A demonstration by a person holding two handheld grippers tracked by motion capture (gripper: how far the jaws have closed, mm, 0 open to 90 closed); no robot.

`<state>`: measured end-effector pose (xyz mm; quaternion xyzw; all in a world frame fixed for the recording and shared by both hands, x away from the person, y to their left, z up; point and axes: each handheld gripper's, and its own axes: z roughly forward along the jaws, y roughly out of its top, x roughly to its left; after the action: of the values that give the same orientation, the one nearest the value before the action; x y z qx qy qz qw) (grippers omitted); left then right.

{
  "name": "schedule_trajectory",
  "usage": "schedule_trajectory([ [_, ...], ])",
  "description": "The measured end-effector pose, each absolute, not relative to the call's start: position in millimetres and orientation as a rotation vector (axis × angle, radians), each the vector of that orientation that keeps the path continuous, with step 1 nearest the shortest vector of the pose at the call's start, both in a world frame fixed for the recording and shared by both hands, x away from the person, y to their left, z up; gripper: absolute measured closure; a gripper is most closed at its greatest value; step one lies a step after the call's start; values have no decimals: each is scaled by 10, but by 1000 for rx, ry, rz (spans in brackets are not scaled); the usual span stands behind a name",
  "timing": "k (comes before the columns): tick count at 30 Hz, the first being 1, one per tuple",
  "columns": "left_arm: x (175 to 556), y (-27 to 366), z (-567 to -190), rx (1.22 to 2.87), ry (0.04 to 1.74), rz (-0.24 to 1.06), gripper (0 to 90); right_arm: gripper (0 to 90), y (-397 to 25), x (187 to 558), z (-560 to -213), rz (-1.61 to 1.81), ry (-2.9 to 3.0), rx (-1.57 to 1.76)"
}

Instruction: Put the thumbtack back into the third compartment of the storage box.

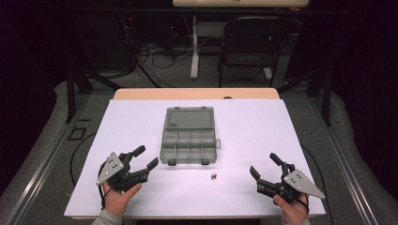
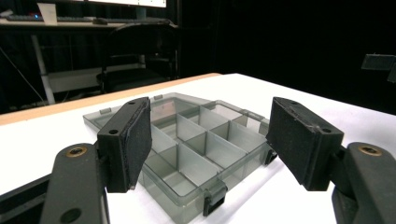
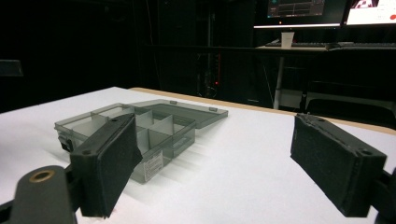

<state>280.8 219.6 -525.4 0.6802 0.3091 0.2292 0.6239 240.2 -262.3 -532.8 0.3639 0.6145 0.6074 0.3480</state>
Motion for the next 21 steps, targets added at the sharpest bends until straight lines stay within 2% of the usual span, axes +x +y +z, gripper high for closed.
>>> schedule_trajectory([
  [9, 2800, 2143, -5258, 1594, 717, 491, 304, 143, -2612, 2406, -5349, 1567, 1637, 922],
  [14, 2810, 2066, -5225, 1564, 723, 389, 303, 143, -2589, 2422, -5366, 1535, 1649, 930],
  [21, 2884, 1703, -5120, 1619, 764, 339, 322, 143, -2596, 2450, -5398, 1506, 1684, 949],
])
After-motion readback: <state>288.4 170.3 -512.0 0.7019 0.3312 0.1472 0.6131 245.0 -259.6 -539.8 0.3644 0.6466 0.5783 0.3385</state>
